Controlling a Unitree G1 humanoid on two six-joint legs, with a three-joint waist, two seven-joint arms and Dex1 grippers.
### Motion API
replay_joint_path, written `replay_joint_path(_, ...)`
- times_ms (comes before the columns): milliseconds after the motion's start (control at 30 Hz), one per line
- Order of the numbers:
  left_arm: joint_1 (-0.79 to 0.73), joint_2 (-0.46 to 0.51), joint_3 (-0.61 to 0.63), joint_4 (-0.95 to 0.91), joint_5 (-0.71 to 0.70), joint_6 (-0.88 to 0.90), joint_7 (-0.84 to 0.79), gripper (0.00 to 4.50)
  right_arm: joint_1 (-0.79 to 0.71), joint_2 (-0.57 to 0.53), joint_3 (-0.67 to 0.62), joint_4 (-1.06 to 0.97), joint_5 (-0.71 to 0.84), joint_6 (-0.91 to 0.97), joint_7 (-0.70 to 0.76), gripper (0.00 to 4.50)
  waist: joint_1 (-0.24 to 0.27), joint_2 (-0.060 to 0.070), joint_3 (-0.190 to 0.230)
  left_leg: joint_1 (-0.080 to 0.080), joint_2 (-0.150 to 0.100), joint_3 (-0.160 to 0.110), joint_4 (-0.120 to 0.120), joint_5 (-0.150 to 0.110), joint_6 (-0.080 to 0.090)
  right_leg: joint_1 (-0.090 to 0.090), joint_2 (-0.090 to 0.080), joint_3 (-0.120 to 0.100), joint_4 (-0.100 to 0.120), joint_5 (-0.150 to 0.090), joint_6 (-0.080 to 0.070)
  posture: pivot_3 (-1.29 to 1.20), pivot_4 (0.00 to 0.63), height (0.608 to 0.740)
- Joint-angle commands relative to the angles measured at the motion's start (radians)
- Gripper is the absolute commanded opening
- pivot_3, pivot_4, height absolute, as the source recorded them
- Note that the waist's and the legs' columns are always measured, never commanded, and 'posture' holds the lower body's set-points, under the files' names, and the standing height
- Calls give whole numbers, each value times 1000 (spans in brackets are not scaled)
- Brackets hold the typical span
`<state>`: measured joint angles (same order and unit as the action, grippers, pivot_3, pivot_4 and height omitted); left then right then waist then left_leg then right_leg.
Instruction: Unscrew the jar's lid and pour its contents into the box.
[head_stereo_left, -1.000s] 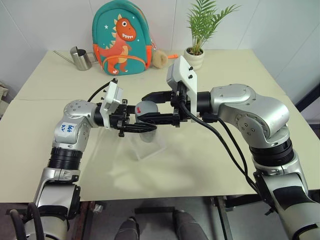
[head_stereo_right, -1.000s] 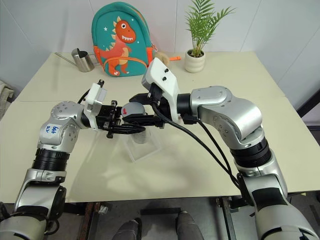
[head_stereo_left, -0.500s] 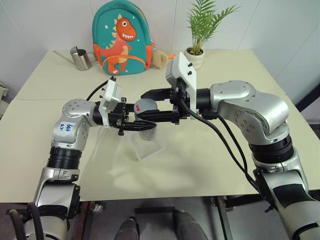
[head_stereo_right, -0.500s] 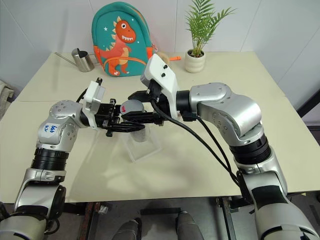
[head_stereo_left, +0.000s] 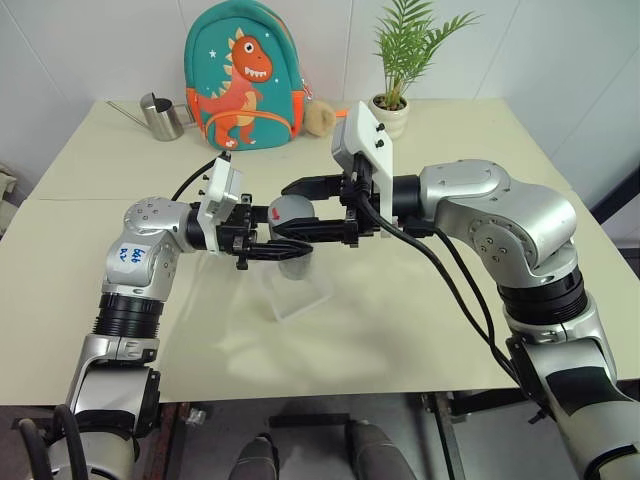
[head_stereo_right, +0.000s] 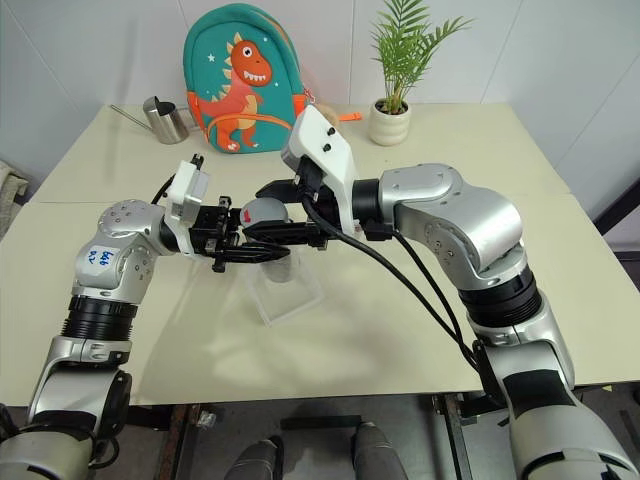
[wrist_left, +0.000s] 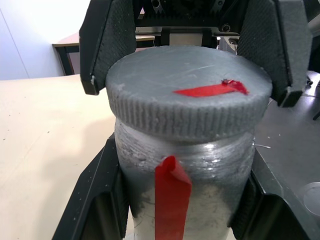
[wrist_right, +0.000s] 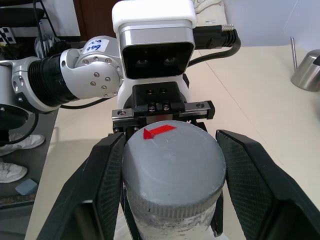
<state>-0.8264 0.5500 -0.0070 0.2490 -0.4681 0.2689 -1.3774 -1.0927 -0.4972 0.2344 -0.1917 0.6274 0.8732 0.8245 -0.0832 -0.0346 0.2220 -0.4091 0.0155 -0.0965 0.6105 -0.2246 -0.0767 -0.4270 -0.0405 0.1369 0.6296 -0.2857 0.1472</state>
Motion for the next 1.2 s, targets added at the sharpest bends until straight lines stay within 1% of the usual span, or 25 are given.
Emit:
replay_joint_path(33,58,20,-60,14,24,-12,-95,2029,-92,-53,-169,41,-70,-114,-64,2549,0,0,0,0,0,0,0,0,0,0,0,0,0,0,0,0,150,740)
replay_joint_path(667,14,14,-78,97,20,-50,-156,2029,-98,-55,-199,59,-8,-139,32,2549,0,0,0,0,0,0,0,0,0,0,0,0,0,0,0,0,150,740)
replay_joint_path(733,10,13,-77,104,18,-53,-165,2029,-97,-54,-202,61,3,-142,40,2549,1,3,2,0,0,1,0,0,0,0,0,0,0,0,0,0,150,740)
replay_joint_path(900,-15,19,-85,157,33,-91,-194,2029,-101,-46,-211,77,-1,-151,62,2549,-1,2,2,0,0,-2,0,0,0,0,0,-2,0,0,0,0,150,740)
replay_joint_path(1067,-45,2,-66,169,25,-106,-155,2029,-99,-42,-218,84,-20,-152,52,2549,-1,3,2,0,0,-1,0,0,0,0,0,-2,2,0,0,0,150,740)
replay_joint_path(1200,-88,-3,-20,153,-1,-81,-105,2029,-62,-84,-239,96,-73,-146,1,2549,1,3,2,-1,0,-2,0,0,0,0,0,-2,1,0,0,0,150,740)
